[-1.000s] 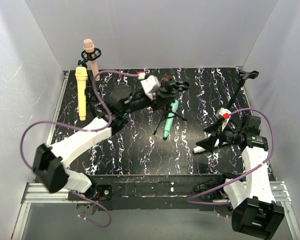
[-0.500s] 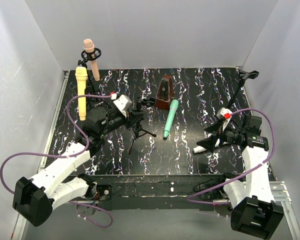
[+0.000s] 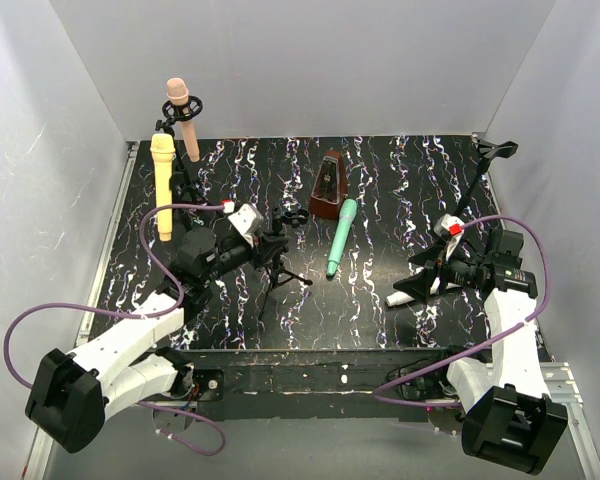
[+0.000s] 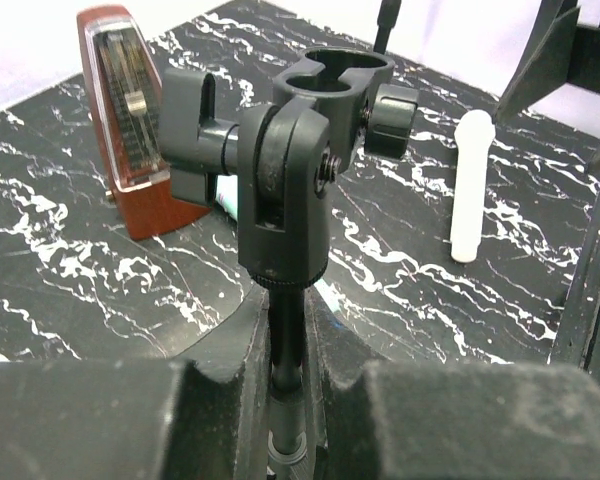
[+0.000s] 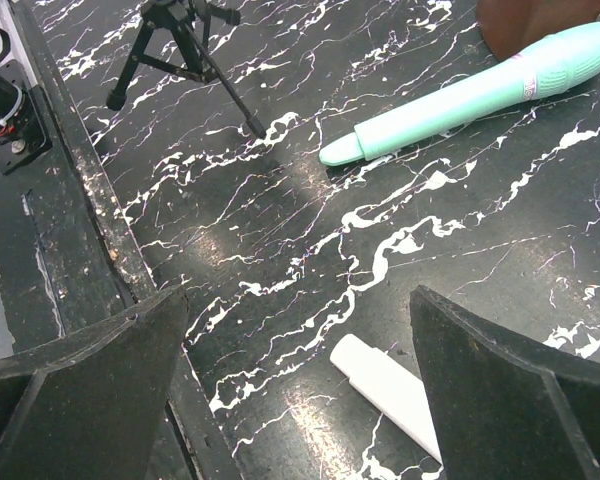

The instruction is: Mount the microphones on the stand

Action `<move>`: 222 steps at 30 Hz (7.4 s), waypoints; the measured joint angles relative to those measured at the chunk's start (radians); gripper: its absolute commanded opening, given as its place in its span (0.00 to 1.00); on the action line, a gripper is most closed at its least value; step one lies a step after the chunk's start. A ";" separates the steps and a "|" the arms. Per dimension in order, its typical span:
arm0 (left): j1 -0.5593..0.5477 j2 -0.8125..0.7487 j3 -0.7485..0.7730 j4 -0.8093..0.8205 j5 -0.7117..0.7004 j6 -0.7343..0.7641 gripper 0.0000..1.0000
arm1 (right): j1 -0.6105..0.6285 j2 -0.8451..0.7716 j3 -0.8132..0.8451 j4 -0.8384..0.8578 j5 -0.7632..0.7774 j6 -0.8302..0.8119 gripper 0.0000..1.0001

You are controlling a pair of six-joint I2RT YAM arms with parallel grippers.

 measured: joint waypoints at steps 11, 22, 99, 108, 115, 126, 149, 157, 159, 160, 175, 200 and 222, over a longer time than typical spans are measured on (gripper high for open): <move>0.000 -0.026 -0.086 0.006 -0.042 -0.027 0.23 | -0.004 0.014 0.000 0.000 0.000 0.000 0.98; 0.000 -0.193 -0.101 -0.034 -0.092 -0.063 0.48 | -0.006 0.015 0.000 0.000 0.000 0.000 0.98; 0.000 -0.769 0.097 -0.892 -0.386 -0.130 0.98 | 0.668 0.896 0.446 0.306 1.149 0.991 0.08; 0.000 -0.739 0.104 -0.789 -0.289 -0.304 0.98 | 0.526 0.632 0.367 0.326 0.915 0.947 0.02; 0.000 -0.576 0.228 -0.711 -0.262 -0.427 0.98 | 0.494 0.377 0.282 0.354 0.635 0.813 0.01; 0.000 -0.252 0.296 -0.367 -0.103 -0.675 0.98 | 0.307 0.121 0.191 0.370 0.136 0.665 0.01; -0.306 0.226 0.596 -0.314 -0.101 -0.556 0.98 | 0.199 0.077 0.190 0.403 -0.168 0.671 0.01; -0.366 0.357 0.599 -0.205 -0.158 -0.548 0.98 | 0.192 0.078 0.188 0.455 -0.209 0.719 0.01; -0.380 0.391 0.605 -0.179 -0.175 -0.547 0.98 | 0.192 0.078 0.187 0.465 -0.214 0.730 0.01; -0.388 0.408 0.609 -0.165 -0.186 -0.548 0.98 | 0.191 0.078 0.185 0.472 -0.216 0.734 0.01; -0.420 0.508 0.623 0.047 -0.288 -0.601 0.37 | 0.186 0.078 0.174 0.504 -0.240 0.764 0.01; -0.406 0.099 0.665 -0.411 -0.248 -0.369 0.00 | 0.158 0.026 0.144 0.320 -0.241 0.531 0.87; -0.406 0.182 1.165 -1.003 -0.399 -0.027 0.00 | 0.107 0.036 0.037 0.222 -0.178 0.262 0.92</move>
